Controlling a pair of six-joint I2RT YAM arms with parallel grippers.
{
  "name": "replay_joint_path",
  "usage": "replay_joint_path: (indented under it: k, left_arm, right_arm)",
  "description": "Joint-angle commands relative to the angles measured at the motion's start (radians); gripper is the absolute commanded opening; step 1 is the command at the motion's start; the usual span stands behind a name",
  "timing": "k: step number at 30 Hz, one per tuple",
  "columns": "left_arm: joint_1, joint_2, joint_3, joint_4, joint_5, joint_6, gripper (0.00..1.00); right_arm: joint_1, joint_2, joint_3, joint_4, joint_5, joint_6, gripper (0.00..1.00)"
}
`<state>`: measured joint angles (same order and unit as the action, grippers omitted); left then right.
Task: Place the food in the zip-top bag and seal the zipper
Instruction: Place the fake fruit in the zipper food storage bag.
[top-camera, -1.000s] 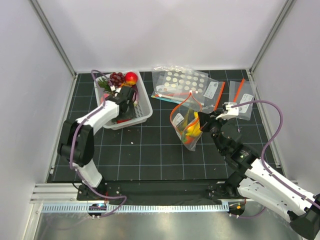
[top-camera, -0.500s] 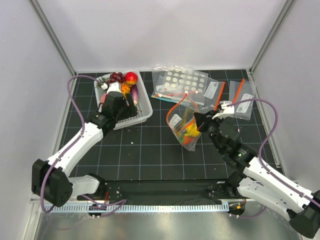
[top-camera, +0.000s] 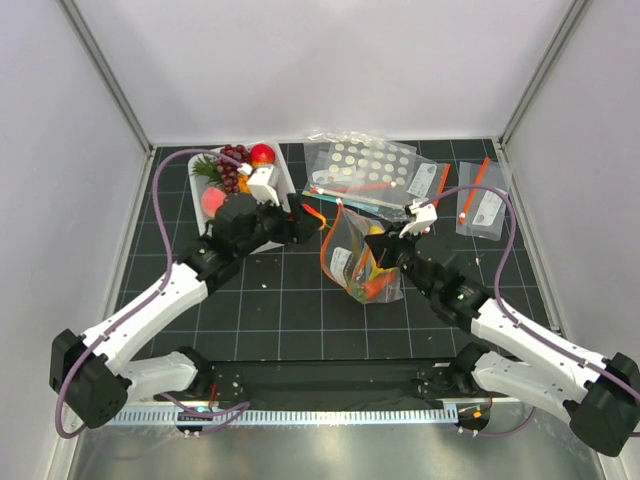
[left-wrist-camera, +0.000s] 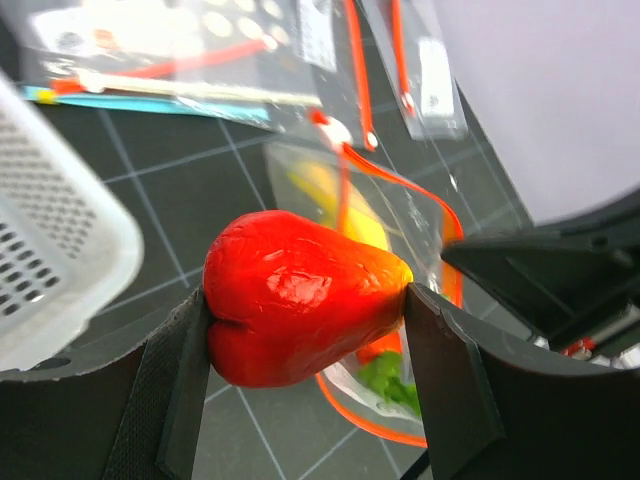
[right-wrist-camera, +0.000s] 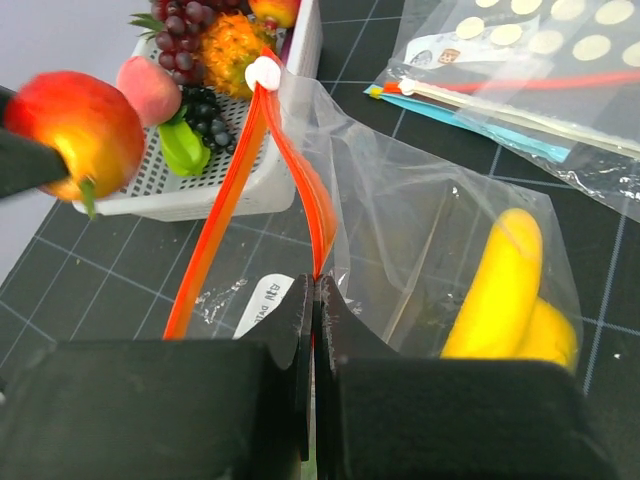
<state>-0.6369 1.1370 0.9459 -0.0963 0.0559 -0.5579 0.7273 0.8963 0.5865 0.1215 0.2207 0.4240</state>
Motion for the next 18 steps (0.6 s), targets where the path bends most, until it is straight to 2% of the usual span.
replay_joint_path:
  k: [1, 7, 14, 17, 18]
  left_arm:
    - [-0.072, 0.041, 0.028, 0.083, 0.038, 0.073, 0.50]
    - [-0.222, 0.150, 0.103, 0.037, -0.117, 0.156, 0.50]
    - [-0.268, 0.240, 0.166, -0.008, -0.182, 0.202, 0.52]
    - [-0.268, 0.279, 0.198, -0.048, -0.218, 0.204, 0.58]
    - [-0.268, 0.286, 0.206, -0.066, -0.228, 0.202, 0.64]
  right_arm:
    - [0.003, -0.025, 0.039, 0.073, -0.038, -0.007, 0.01]
    - [0.004, -0.045, 0.030, 0.089, -0.064, -0.005, 0.01]
    - [0.004, -0.068, 0.021, 0.109, -0.098, -0.005, 0.01]
    - [0.004, -0.086, 0.015, 0.106, -0.083, -0.005, 0.01]
    - [0.004, -0.092, 0.010, 0.106, -0.077, -0.007, 0.01]
